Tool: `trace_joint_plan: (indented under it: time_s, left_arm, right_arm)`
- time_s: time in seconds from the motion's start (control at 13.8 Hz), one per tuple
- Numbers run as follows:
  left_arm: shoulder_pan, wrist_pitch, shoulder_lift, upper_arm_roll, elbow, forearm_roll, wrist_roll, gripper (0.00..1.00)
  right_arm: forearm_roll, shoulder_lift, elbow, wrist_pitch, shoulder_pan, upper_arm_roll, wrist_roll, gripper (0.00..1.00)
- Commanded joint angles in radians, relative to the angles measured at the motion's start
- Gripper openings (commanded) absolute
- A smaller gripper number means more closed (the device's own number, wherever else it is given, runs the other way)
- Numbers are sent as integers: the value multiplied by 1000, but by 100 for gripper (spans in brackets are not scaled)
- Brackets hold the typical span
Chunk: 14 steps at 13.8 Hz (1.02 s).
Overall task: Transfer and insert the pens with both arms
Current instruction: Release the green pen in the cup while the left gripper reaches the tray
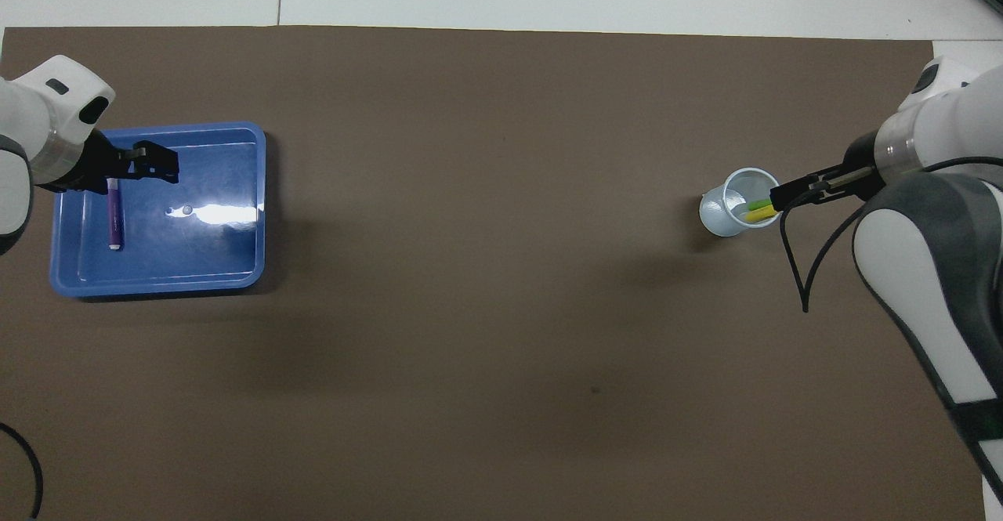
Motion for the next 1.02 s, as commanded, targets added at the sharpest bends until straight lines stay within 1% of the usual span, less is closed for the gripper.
trace_joint_plan:
  time_s: [0.0,0.22,0.29,0.44,0.58,0.65,0.87,0.94]
  left_arm:
    - [45,19,69,-10,40,29,46,100]
    - [56,31,73,-10,17,28,68,100]
    - [65,69,82,-9,14,28,105,100]
    - [102,155,134,-7,14,41,127,100]
    - [113,172,148,-7,26,87,127,100]
    - [114,178,153,-4,26,86,125,100]
    - [130,208,202,1,46,80,125,99]
    - [139,205,202,1,38,78,124,99]
  right_arm:
    - [-4,-65,6,-77,-15,10,22,100]
    - [-2,-102,6,-115,-14,10,23,100]
    - [-2,-104,6,-115,-14,11,23,100]
    - [-2,-105,6,-115,-14,11,23,100]
    - [-2,-108,6,-120,-17,10,22,100]
    - [-2,-108,6,-124,-18,7,22,100]
    - [-2,-110,4,-124,-20,5,20,100]
    - [-2,-110,3,-124,-20,5,11,100]
